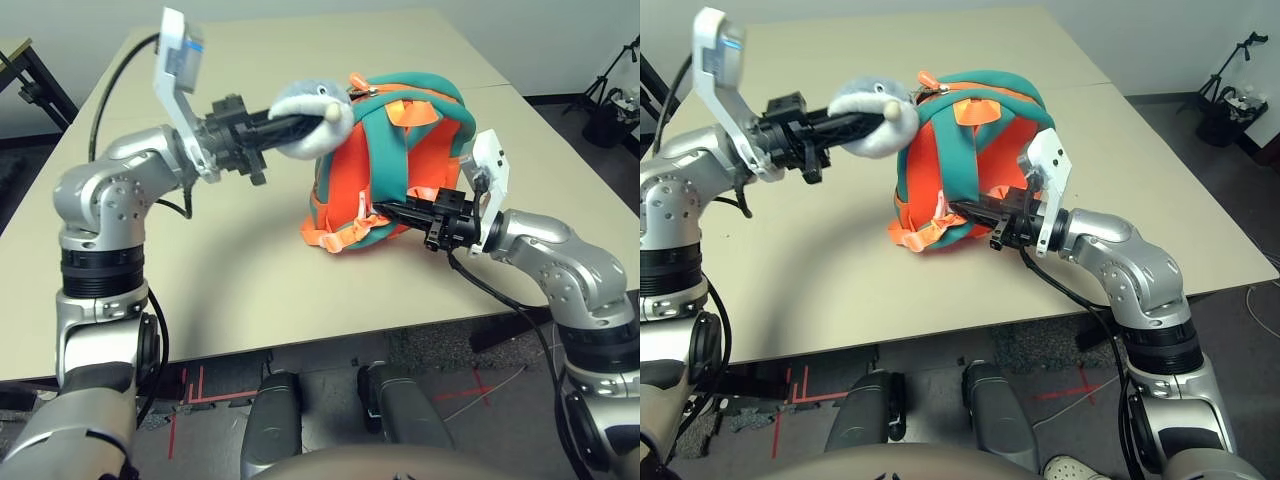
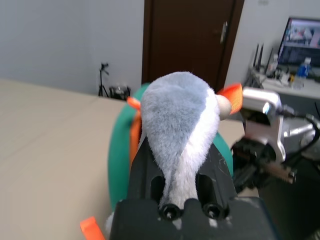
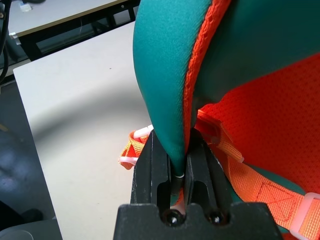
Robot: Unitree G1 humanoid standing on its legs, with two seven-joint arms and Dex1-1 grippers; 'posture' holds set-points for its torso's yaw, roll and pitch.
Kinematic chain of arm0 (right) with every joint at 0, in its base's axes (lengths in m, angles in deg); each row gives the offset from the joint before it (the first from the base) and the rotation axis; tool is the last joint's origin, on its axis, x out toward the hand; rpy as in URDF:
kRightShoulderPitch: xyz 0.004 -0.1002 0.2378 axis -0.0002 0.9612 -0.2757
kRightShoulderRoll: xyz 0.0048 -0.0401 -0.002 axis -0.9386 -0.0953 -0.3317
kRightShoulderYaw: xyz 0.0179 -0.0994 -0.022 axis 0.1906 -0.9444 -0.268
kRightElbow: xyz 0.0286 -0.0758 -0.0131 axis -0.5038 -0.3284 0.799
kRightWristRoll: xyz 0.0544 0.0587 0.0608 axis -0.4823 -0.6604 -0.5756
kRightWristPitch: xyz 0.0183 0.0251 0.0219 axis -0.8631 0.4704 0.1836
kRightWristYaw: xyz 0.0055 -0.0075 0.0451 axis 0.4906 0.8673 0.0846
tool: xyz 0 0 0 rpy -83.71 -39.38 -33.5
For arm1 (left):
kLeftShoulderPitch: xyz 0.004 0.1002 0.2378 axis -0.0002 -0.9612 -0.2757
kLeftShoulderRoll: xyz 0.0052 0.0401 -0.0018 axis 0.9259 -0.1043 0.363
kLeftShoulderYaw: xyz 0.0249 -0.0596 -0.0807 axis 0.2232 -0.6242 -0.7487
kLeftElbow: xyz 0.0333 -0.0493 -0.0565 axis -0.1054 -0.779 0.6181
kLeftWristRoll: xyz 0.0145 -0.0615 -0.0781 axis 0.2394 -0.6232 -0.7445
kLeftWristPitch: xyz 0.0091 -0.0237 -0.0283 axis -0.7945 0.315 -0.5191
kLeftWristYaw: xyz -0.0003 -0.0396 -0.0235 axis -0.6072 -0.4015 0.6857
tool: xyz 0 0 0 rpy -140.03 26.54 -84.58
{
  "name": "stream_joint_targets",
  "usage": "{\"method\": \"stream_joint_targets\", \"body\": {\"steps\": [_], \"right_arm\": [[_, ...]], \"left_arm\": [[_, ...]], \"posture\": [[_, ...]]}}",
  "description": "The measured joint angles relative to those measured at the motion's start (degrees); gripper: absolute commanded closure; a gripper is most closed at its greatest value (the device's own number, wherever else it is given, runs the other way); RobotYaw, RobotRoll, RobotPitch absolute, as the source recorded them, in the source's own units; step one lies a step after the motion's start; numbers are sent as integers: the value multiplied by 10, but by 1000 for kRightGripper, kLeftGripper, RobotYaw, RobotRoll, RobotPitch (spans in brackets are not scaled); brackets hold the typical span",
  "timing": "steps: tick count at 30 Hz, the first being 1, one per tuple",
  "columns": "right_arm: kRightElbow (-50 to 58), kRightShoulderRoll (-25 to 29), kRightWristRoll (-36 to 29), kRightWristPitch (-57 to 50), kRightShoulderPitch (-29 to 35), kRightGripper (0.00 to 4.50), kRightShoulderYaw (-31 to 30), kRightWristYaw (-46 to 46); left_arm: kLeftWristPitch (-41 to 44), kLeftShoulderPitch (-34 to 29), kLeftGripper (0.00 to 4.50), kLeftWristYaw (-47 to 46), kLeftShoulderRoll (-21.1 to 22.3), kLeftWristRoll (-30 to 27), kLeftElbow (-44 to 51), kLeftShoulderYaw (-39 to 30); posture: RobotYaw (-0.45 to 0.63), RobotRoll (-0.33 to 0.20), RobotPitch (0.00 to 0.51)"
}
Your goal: Put the pencil case into the backpack and zip it.
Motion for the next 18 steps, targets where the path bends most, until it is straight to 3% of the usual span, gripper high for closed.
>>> {"method": "stream_joint_targets", "body": {"steps": [7, 11, 18], "right_arm": [[-6, -1, 0, 2, -5, 4467, -4, 7], [-8, 0, 1, 2, -5, 4467, -3, 8], [-15, 0, 2, 2, -6, 4467, -3, 8]], "left_arm": [[0, -16, 4183, -5, 21, -12, -1, -21], [2, -93, 4189, 12, 54, 8, 2, -5], [14, -181, 4190, 24, 58, 16, 22, 21]], "posture": [[-104, 0, 90], [-102, 0, 91], [-89, 0, 99]]}}
